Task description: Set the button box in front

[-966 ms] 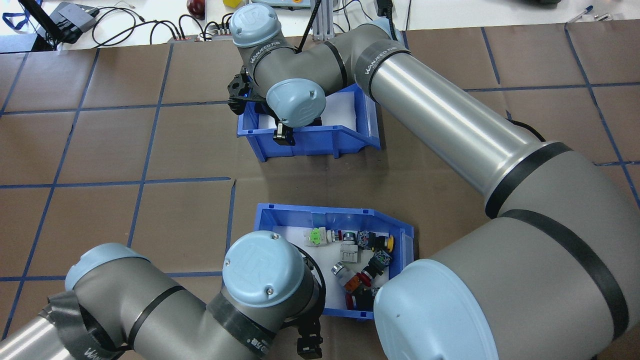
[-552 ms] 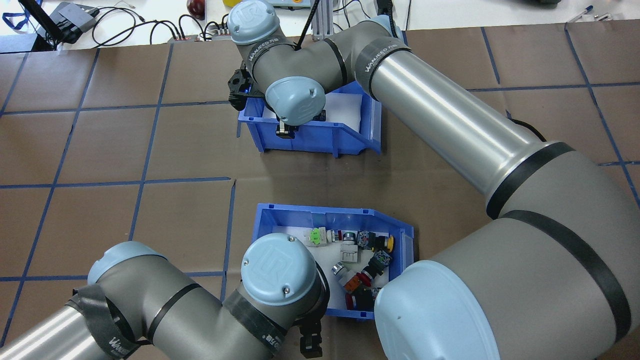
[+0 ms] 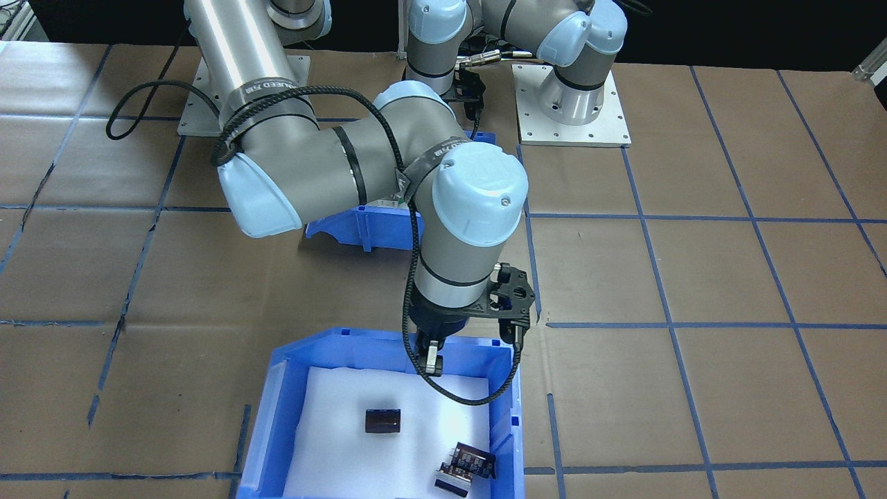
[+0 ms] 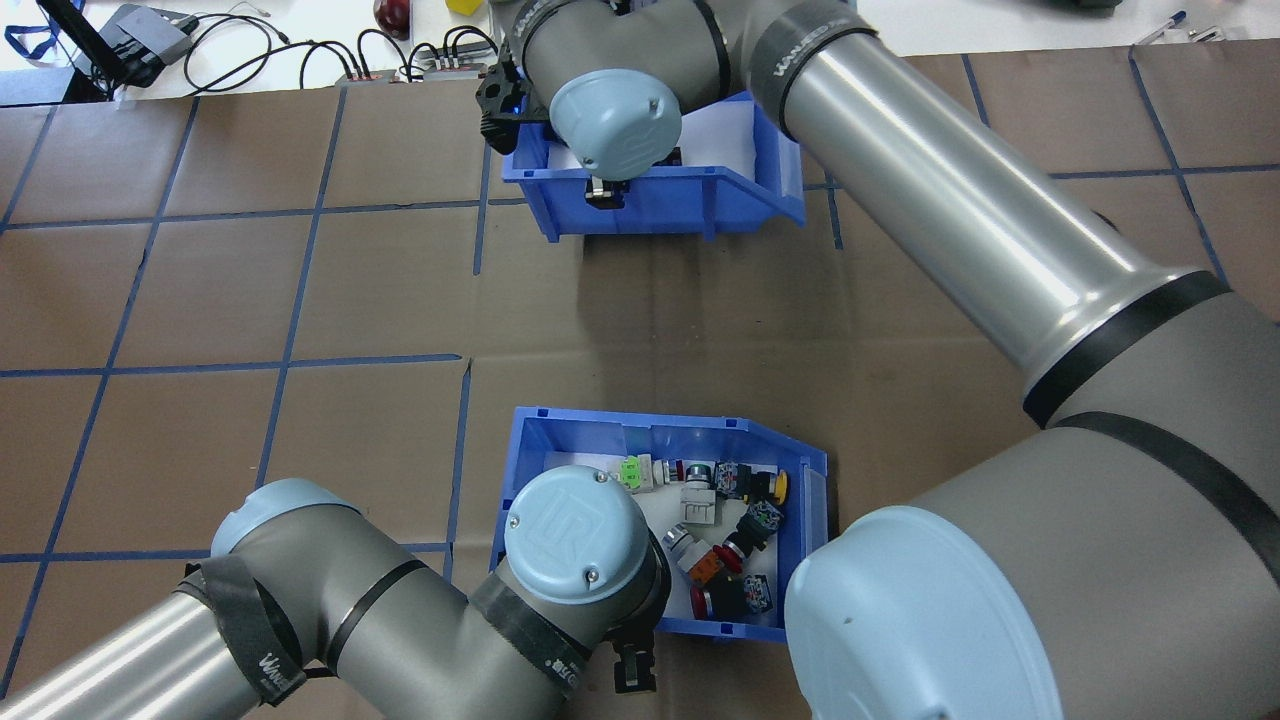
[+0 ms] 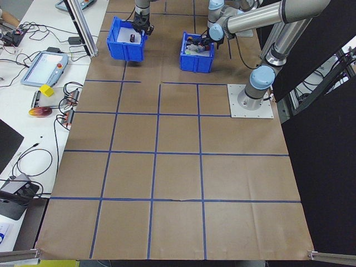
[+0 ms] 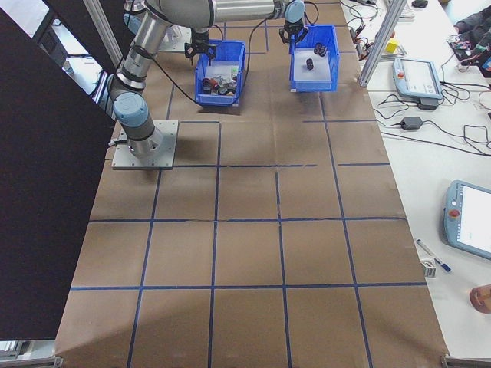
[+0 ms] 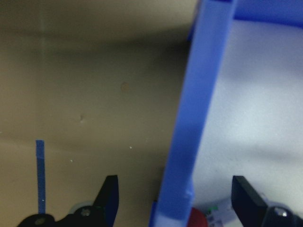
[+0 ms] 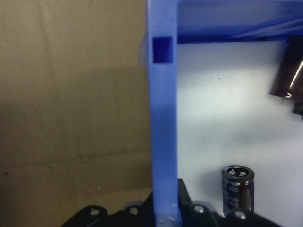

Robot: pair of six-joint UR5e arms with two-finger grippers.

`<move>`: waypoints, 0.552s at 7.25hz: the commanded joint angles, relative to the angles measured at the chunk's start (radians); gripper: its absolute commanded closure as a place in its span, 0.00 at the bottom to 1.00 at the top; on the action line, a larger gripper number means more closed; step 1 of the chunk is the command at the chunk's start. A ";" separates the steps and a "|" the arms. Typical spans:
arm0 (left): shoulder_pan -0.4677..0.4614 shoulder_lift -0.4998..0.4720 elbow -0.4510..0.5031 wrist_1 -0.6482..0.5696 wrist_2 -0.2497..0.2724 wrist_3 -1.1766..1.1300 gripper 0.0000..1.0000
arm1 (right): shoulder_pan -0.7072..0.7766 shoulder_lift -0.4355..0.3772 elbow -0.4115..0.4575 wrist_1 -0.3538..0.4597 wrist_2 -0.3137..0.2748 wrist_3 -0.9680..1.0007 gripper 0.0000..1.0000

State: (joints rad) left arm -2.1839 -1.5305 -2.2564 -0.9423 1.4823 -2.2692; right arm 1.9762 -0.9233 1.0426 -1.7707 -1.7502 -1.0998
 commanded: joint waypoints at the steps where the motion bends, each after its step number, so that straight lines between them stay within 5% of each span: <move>1: 0.000 -0.007 0.001 0.023 -0.008 -0.010 1.00 | -0.123 -0.066 0.002 0.063 -0.005 -0.150 0.98; 4: 0.004 0.048 0.008 0.008 -0.005 0.005 1.00 | -0.326 -0.127 0.005 0.124 0.006 -0.429 0.99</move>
State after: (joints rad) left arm -2.1807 -1.5012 -2.2512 -0.9256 1.4721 -2.2684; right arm 1.7442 -1.0232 1.0467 -1.6800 -1.7515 -1.4073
